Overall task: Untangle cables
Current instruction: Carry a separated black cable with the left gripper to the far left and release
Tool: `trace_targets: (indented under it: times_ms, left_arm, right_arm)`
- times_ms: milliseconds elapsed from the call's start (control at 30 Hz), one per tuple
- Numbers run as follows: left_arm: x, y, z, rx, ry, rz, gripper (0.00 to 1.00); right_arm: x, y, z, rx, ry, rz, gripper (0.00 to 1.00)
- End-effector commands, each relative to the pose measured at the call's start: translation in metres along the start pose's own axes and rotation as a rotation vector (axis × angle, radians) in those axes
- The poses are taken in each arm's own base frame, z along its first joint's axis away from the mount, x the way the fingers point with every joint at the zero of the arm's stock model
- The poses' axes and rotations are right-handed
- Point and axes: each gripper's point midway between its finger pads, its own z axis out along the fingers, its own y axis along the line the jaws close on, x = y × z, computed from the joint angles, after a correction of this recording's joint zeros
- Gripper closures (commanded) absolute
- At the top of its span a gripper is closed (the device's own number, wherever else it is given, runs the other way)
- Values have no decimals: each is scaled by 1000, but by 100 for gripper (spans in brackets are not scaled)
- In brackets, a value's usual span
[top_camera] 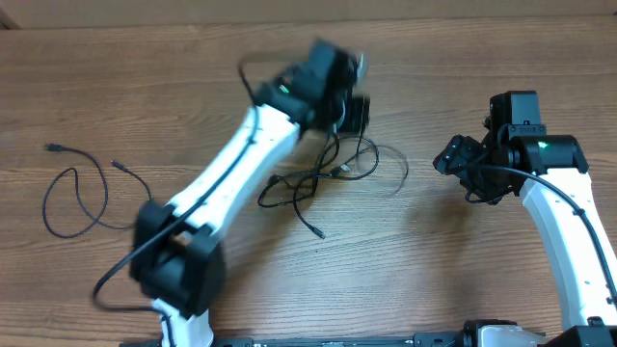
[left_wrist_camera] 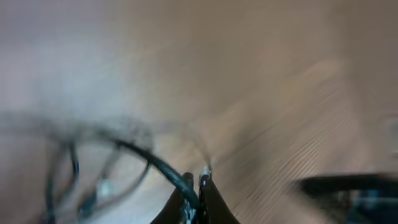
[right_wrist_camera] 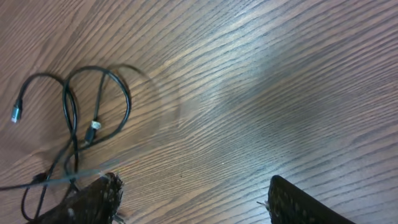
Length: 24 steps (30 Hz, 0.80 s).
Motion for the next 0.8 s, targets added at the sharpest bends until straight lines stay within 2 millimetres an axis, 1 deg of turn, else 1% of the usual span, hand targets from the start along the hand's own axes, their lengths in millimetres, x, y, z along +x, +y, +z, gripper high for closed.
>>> trace_targets:
  times_ms: [0, 67, 133, 200, 300, 400, 467, 533, 600, 633, 767]
  left_arm:
    - [-77, -65, -121, 81, -325, 187, 96]
    - [-96, -81, -164, 100, -426, 222, 96]
    - [-109, -92, -202, 113, -511, 245, 96]
    - [-117, -101, -237, 121, -590, 266, 96]
    - [-125, -112, -284, 124, -690, 299, 96]
    - [-127, -116, -317, 116, -762, 326, 96]
    - [-126, -116, -334, 96, -799, 355, 96]
    - [-127, -110, -346, 65, -826, 362, 96]
    - [-129, -98, -353, 5, -846, 345, 96]
    - [-131, -88, -355, -36, -852, 323, 96]
    - [-132, -31, -361, -272, -853, 198, 96]
  right_arm:
    - [-4, 3, -5, -12, -19, -6, 26]
    - [-4, 3, -5, -12, -19, -6, 26]
    - [-4, 3, -5, -12, -19, -6, 26]
    - [-4, 3, -5, -12, -19, -6, 26]
    - [-4, 3, -5, -12, -19, -6, 26]
    - [-4, 3, -5, -13, -20, -6, 26]
    - [-4, 3, -5, -13, -20, -6, 26]
    - [-4, 3, -5, -12, -19, -6, 26]
    - [-4, 3, -5, -12, -18, -6, 26]
    - [-4, 3, -5, -12, -18, -6, 26]
    - [-4, 3, -5, -12, -18, -6, 26]
